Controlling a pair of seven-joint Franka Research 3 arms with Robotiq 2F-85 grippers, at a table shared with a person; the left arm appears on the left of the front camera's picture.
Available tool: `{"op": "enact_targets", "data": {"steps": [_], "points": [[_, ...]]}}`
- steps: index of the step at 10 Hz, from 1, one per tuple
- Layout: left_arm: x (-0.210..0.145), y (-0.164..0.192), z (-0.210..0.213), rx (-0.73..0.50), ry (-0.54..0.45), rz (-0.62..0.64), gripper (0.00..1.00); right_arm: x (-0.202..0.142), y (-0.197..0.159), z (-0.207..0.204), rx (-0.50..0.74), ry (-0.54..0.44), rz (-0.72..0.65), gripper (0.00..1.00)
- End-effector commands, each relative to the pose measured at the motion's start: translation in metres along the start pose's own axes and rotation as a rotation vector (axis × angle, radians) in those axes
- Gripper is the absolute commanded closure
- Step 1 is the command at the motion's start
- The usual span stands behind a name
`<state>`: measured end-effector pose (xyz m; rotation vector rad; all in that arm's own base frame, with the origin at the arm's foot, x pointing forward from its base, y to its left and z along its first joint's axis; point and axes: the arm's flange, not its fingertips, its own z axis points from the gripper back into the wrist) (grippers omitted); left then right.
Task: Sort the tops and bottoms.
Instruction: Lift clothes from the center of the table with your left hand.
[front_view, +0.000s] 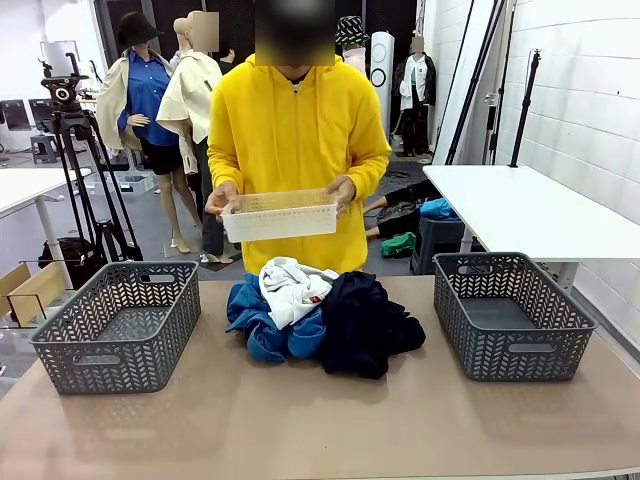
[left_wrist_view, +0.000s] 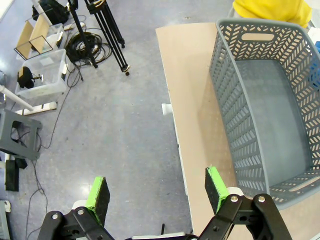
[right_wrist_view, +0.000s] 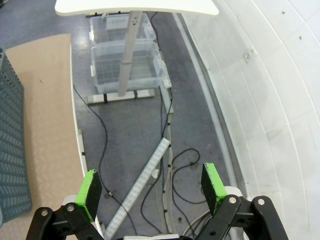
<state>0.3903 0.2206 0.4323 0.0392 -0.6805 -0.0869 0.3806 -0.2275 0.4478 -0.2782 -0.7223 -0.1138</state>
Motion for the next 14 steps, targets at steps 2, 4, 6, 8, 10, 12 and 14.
{"op": "enact_targets", "data": {"steps": [2, 4, 6, 8, 10, 12, 14], "points": [[-0.0025, 0.0026, -0.0017, -0.001, 0.003, -0.002, 0.00, -0.0010, -0.0025, 0.0015, 0.000, 0.004, 0.002, 0.00], [-0.0025, 0.0026, -0.0017, -0.001, 0.003, -0.002, 0.00, -0.0010, -0.0025, 0.0015, 0.000, 0.004, 0.002, 0.00], [-0.0025, 0.0026, -0.0017, -0.001, 0.003, -0.002, 0.00, -0.0010, -0.0025, 0.0015, 0.000, 0.004, 0.002, 0.00], [-0.0025, 0.0026, -0.0017, -0.001, 0.003, -0.002, 0.00, -0.0010, -0.0025, 0.0015, 0.000, 0.004, 0.002, 0.00], [-0.0025, 0.0026, -0.0017, -0.001, 0.003, -0.002, 0.00, -0.0010, -0.0025, 0.0015, 0.000, 0.004, 0.002, 0.00], [-0.0025, 0.0026, -0.0017, -0.001, 0.003, -0.002, 0.00, -0.0010, -0.0025, 0.0015, 0.000, 0.004, 0.002, 0.00], [-0.0025, 0.0026, -0.0017, -0.001, 0.003, -0.002, 0.00, -0.0010, -0.0025, 0.0015, 0.000, 0.004, 0.002, 0.00]]}}
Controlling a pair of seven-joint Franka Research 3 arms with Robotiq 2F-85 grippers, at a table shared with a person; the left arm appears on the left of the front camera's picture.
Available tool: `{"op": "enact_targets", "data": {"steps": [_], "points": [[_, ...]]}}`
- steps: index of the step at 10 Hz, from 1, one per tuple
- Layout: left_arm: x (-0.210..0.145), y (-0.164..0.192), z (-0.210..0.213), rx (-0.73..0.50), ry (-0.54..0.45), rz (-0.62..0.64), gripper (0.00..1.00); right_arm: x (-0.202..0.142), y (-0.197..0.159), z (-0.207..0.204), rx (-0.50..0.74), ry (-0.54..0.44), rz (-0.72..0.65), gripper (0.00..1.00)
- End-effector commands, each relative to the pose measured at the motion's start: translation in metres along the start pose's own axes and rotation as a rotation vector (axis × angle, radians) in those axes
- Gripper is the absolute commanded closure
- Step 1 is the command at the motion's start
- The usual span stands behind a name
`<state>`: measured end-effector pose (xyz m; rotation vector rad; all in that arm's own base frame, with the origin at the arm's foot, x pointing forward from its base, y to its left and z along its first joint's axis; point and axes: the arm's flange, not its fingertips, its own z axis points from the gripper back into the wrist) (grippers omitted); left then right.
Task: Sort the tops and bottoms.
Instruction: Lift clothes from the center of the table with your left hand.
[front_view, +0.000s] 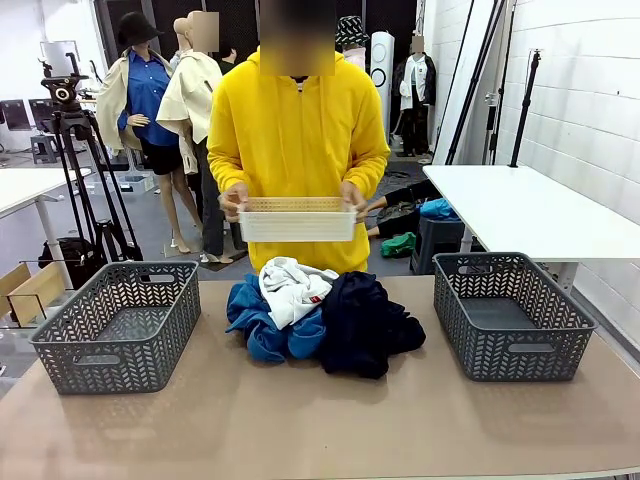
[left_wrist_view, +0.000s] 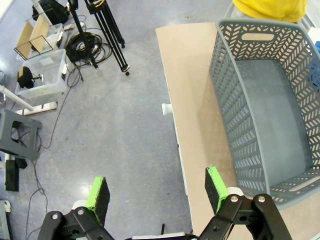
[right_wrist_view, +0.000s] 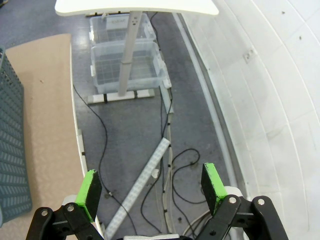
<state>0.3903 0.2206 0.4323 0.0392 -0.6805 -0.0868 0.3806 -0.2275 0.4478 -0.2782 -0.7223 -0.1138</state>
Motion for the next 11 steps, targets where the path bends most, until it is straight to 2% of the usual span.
{"op": "enact_targets", "data": {"steps": [1, 11], "points": [[-0.0025, 0.0026, -0.0017, -0.001, 0.003, -0.002, 0.00, -0.0010, -0.0025, 0.0015, 0.000, 0.004, 0.002, 0.00], [-0.0025, 0.0026, -0.0017, -0.001, 0.003, -0.002, 0.00, -0.0010, -0.0025, 0.0015, 0.000, 0.004, 0.002, 0.00]]}}
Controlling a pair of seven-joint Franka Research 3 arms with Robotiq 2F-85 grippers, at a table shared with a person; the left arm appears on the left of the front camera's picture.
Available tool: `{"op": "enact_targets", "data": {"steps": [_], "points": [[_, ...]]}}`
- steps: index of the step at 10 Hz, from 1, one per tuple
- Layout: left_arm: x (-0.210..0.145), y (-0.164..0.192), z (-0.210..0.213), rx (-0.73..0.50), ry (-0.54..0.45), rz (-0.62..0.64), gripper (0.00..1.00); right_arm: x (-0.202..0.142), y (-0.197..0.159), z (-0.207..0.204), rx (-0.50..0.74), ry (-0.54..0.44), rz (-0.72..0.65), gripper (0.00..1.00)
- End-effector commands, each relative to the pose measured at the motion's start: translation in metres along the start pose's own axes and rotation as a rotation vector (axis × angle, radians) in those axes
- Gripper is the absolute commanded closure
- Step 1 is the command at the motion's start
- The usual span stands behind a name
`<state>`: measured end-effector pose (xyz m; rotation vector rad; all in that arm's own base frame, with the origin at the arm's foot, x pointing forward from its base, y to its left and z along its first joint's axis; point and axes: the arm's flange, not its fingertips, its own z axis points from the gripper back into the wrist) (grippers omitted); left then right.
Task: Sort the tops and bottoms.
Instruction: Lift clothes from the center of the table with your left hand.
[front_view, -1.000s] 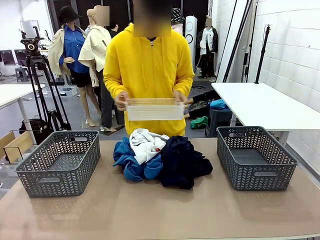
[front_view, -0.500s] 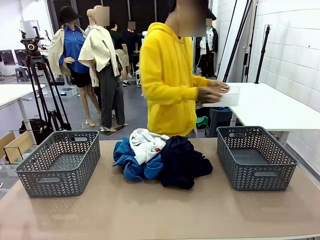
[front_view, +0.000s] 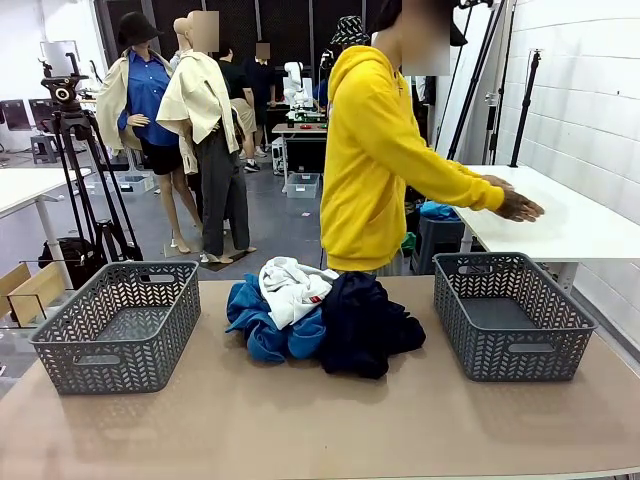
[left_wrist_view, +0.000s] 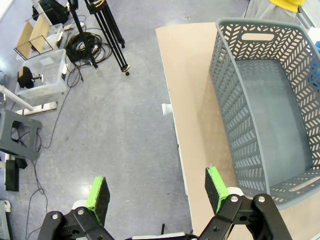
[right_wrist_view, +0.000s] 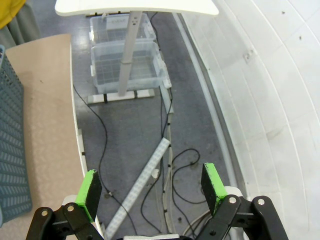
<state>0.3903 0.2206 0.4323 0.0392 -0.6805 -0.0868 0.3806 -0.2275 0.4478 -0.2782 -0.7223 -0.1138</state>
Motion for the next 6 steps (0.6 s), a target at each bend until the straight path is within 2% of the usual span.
{"op": "enact_targets", "data": {"steps": [1, 6], "points": [[-0.0025, 0.0026, -0.0017, -0.001, 0.003, -0.002, 0.00, -0.0010, -0.0025, 0.0015, 0.000, 0.004, 0.002, 0.00], [-0.0025, 0.0026, -0.0017, -0.001, 0.003, -0.002, 0.00, -0.0010, -0.0025, 0.0015, 0.000, 0.004, 0.002, 0.00]]}}
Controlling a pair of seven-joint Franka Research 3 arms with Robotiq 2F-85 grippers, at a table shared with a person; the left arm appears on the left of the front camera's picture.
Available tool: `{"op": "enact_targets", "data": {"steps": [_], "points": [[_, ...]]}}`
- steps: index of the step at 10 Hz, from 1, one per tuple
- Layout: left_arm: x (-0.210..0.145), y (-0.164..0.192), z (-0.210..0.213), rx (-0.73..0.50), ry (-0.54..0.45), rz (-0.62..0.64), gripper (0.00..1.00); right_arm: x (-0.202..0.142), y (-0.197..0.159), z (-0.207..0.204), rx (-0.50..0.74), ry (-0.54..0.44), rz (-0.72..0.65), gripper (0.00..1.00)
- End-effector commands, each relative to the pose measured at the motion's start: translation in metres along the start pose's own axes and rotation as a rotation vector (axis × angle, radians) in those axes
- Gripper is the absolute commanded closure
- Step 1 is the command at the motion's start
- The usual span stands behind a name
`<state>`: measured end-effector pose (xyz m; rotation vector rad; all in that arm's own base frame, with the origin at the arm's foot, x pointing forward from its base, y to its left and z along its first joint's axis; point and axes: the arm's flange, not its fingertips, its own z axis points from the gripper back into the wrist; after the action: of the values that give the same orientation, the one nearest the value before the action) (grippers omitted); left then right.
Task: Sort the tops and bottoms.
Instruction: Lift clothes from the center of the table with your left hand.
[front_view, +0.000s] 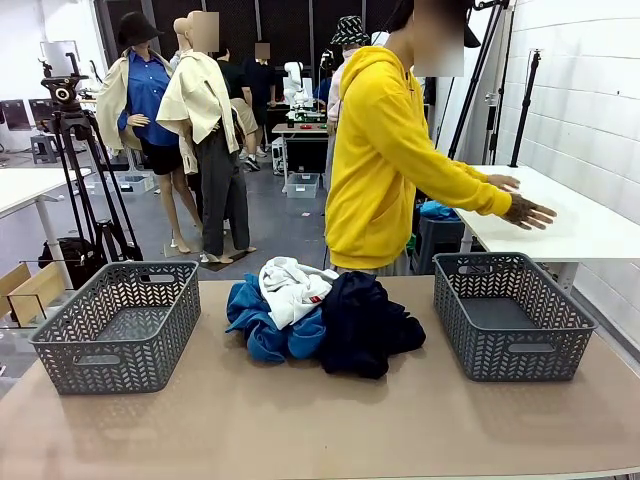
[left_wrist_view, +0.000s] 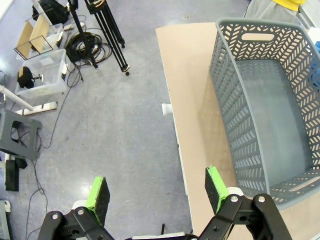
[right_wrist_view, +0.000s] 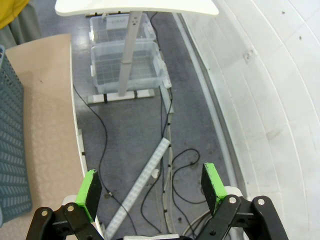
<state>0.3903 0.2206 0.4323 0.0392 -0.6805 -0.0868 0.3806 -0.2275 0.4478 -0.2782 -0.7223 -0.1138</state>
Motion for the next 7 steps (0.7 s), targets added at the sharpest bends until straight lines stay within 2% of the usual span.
{"op": "enact_targets", "data": {"steps": [1, 7], "points": [[-0.0025, 0.0026, -0.0017, -0.001, 0.003, -0.002, 0.00, -0.0010, -0.0025, 0.0015, 0.000, 0.004, 0.002, 0.00], [-0.0025, 0.0026, -0.0017, -0.001, 0.003, -0.002, 0.00, -0.0010, -0.0025, 0.0015, 0.000, 0.004, 0.002, 0.00]]}}
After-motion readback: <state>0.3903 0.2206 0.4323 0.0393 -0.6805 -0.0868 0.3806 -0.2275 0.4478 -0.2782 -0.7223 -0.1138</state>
